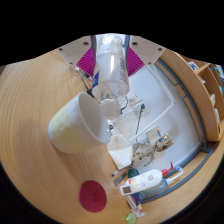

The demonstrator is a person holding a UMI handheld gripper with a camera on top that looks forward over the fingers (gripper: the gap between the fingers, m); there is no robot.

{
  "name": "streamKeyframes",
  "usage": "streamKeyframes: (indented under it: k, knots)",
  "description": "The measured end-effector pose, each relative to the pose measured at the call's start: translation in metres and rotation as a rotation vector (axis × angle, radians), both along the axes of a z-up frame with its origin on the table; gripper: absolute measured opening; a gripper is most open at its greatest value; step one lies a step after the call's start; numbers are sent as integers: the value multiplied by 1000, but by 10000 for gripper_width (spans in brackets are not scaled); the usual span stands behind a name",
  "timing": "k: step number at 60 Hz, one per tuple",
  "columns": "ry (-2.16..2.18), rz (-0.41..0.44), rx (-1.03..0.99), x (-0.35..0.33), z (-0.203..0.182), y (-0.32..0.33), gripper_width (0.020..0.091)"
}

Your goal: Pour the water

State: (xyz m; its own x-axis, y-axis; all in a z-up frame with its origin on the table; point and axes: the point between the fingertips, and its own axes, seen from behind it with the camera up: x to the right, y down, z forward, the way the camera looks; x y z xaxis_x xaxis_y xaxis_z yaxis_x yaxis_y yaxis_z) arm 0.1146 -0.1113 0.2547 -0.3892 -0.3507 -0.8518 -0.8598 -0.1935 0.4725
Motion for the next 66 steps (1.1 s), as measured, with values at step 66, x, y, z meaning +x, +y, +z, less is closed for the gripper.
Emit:
streamKeyframes:
  k: [66]
  knots:
    - [-2017, 377, 117, 251, -24, 34, 427]
